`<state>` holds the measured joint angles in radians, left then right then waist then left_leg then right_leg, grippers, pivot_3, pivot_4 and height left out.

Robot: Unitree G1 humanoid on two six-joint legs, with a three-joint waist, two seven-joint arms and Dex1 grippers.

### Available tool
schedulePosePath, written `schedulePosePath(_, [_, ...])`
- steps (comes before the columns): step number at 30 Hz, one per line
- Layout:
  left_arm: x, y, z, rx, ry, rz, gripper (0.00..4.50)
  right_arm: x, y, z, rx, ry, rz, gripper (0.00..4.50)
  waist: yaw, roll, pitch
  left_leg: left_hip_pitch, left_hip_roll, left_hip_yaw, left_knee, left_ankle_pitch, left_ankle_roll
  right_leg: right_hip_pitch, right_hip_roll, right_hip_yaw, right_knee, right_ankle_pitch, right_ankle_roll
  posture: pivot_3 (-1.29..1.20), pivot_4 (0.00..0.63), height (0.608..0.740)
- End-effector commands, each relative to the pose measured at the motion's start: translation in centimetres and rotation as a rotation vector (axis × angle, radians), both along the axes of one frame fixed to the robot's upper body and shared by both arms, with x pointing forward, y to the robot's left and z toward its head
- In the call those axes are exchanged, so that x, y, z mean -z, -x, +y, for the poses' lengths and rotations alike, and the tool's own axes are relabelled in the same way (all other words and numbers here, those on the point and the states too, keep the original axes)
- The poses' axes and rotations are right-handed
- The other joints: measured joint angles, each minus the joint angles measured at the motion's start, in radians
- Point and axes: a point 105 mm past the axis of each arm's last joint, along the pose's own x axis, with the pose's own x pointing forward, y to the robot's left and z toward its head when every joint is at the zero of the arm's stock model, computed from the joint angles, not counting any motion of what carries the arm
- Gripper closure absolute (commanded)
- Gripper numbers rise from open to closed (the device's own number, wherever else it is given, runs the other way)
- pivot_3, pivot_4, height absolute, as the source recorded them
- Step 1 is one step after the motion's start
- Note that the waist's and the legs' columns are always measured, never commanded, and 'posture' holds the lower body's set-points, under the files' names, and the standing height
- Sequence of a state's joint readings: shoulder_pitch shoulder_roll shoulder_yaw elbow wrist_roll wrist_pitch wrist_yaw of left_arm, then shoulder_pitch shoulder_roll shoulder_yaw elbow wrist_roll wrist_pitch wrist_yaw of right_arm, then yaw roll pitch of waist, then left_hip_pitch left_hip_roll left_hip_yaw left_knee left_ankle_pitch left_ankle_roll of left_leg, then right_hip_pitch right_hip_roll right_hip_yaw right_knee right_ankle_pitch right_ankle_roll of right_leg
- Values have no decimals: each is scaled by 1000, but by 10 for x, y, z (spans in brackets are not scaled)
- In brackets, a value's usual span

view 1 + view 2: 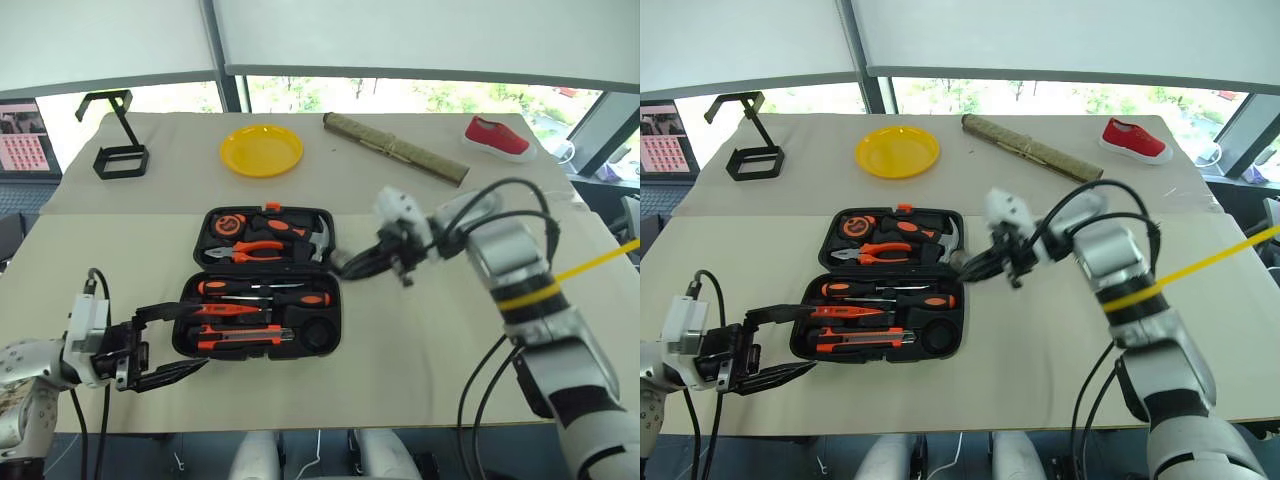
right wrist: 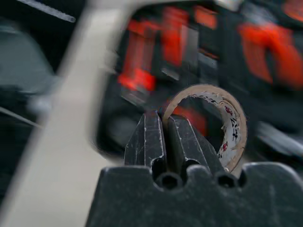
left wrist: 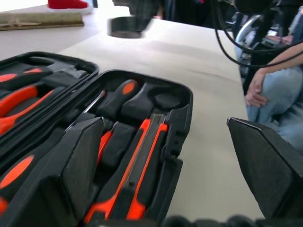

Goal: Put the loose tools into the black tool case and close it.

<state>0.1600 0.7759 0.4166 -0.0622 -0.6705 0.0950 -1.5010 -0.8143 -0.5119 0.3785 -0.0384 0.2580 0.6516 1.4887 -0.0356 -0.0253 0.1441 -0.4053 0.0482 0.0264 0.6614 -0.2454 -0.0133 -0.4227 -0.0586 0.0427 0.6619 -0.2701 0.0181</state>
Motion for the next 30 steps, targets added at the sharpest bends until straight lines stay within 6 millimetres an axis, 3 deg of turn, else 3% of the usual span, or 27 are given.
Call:
schedulePosePath(1, [-4,5,5,-24,-18,-26,0,20,9,6,35,86,-23,4389,8,0,0,0,-1,0,1,0,0,1,-1,0,-1,0,0,0,150,740])
schedulePosePath(4, [-5,9,4,-27,-9,-17,0,39,15,-1,47,176,-4,4389,21,-1,0,0,-2,3,5,0,0,1,-1,0,-1,0,0,0,150,740])
schedulePosePath(9, [-1,15,-2,-10,1,9,0,52,11,2,110,204,-9,4389,20,-2,0,0,-1,7,6,0,0,1,1,0,0,0,0,0,150,740])
schedulePosePath(15, [-6,6,-3,-21,6,-15,0,63,11,-4,108,284,-27,4389,23,-3,0,0,-1,7,7,0,0,2,1,0,0,0,0,0,150,740])
schedulePosePath(20, [-9,1,-1,-67,18,-15,0,58,21,-4,47,285,4,2803,23,-4,-1,0,-1,7,7,0,0,2,1,0,0,0,0,0,150,740])
schedulePosePath(24, [-9,0,3,-124,25,31,0,41,29,-6,-28,264,44,1485,22,-5,0,-1,-1,6,7,0,0,1,1,0,-1,0,0,0,150,740])
schedulePosePath(28, [-5,-4,13,-214,-24,43,0,19,32,-4,-80,130,49,177,16,-5,0,0,0,6,7,0,1,1,1,0,0,0,0,0,150,740])
schedulePosePath(30, [-6,-9,22,-293,-36,36,0,6,30,-9,-55,51,60,177,17,-5,0,0,0,6,7,0,0,1,2,0,0,0,0,0,150,740])
